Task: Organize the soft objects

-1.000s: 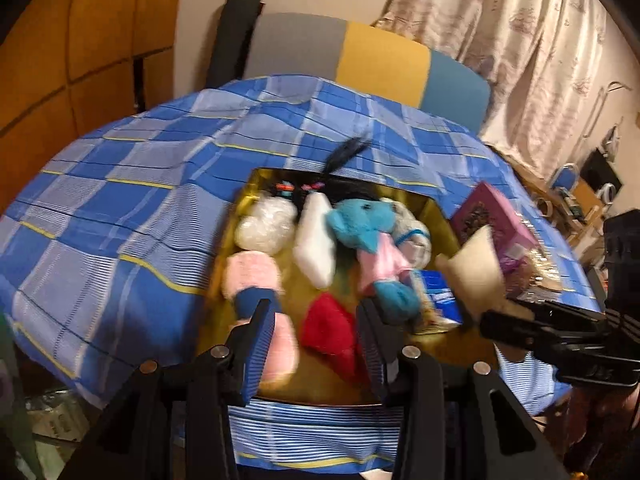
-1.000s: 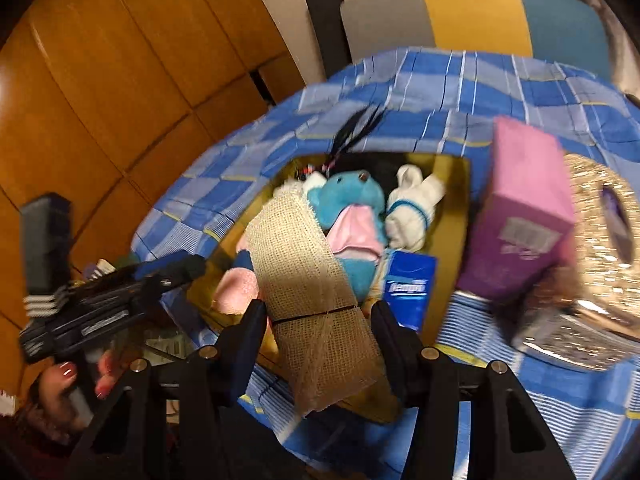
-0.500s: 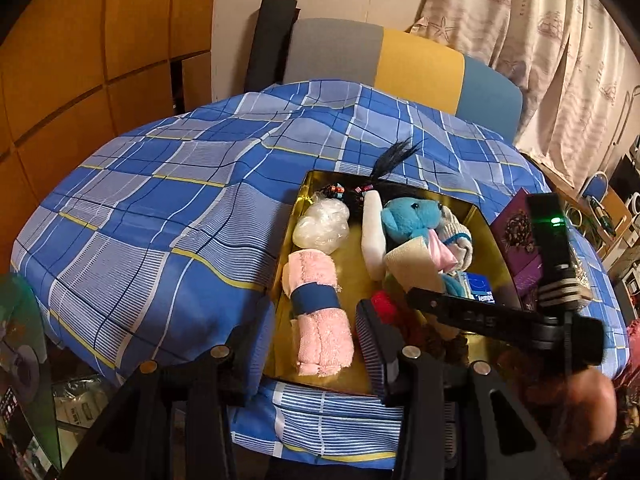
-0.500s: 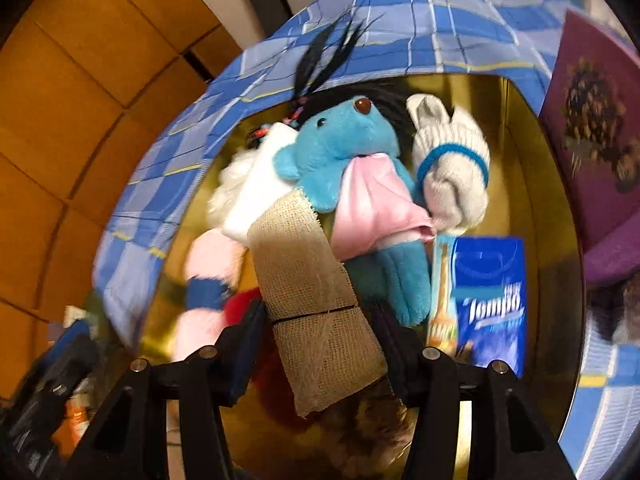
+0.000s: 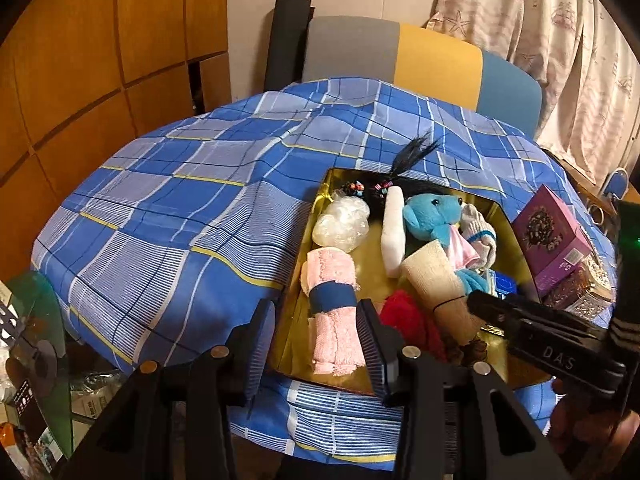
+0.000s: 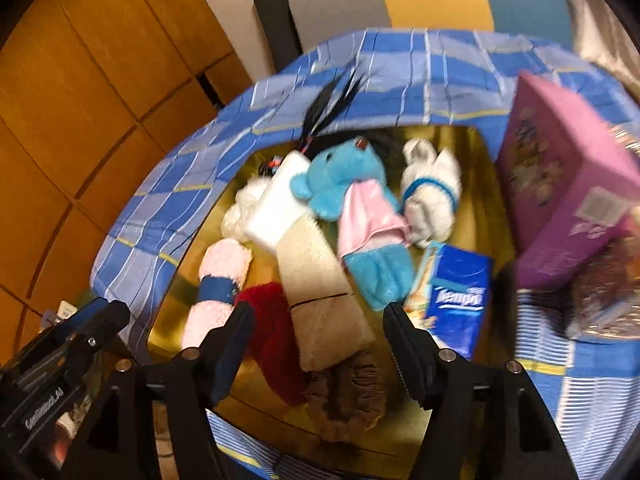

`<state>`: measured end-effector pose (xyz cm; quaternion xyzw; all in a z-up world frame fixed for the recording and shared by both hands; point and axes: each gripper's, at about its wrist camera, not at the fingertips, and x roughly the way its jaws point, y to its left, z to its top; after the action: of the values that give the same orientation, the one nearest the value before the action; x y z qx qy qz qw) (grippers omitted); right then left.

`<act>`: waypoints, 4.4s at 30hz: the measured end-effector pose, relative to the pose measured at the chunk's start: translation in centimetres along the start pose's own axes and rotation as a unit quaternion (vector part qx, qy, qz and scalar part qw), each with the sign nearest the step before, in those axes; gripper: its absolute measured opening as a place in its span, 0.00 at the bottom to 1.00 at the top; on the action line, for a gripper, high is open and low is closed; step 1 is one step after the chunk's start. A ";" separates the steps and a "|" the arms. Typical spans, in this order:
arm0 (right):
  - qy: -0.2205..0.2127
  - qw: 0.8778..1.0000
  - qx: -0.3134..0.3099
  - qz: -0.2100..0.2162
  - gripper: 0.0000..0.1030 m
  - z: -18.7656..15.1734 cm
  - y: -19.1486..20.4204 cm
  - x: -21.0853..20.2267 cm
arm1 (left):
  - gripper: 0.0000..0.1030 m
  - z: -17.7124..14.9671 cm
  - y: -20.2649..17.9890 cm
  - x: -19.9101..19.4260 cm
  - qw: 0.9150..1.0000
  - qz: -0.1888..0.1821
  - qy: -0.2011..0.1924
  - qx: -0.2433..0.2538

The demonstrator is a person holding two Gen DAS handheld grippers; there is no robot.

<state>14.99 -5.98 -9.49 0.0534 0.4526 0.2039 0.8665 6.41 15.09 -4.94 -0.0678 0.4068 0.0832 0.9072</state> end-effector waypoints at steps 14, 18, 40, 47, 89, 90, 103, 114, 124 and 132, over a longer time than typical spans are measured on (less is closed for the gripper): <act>0.022 0.996 -0.076 -0.040 0.57 -0.8 3.4 1.8 | 0.41 -0.5 -0.7 -1.2 1.000 0.010 -0.005 -0.002; -0.012 0.995 -0.083 -0.055 0.76 -1.0 4.0 -1.2 | 0.41 -0.7 -1.1 -1.6 1.000 0.017 -0.005 0.003; -0.133 0.980 -0.035 -0.141 1.00 -5.9 4.0 -13.2 | 0.41 -3.4 -2.8 -6.6 0.999 0.039 -0.019 0.023; -0.126 0.977 -0.004 -0.173 1.00 -7.1 3.1 -14.0 | 0.41 -4.4 -3.4 -8.0 0.997 0.049 -0.032 0.042; -0.135 0.969 -0.011 -0.208 1.00 -7.3 3.3 -14.5 | 0.41 -5.4 -4.2 -9.8 0.997 -0.020 -0.042 0.054; -0.135 0.969 -0.010 -0.206 1.00 -7.3 3.3 -14.5 | 0.41 -5.4 -4.2 -9.8 0.997 -0.020 -0.042 0.054; -0.125 0.971 -0.008 -0.204 1.00 -7.2 3.0 -14.2 | 0.41 -5.5 -4.3 -9.7 0.998 -0.019 -0.038 0.056; -0.127 0.970 -0.009 -0.206 1.00 -7.2 3.0 -14.2 | 0.41 -5.5 -4.4 -9.6 0.998 -0.018 -0.036 0.057; -0.126 0.971 -0.008 -0.205 1.00 -7.1 2.9 -14.2 | 0.41 -5.4 -4.3 -9.7 0.998 -0.017 -0.038 0.055; -0.126 0.970 -0.008 -0.206 1.00 -7.2 2.8 -14.1 | 0.41 -5.5 -4.3 -9.5 0.998 -0.018 -0.034 0.055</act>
<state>1.20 -9.76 -2.13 -0.0228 0.3394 0.0159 0.9402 -2.87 8.91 -1.20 -0.0222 0.3786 0.0461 0.9241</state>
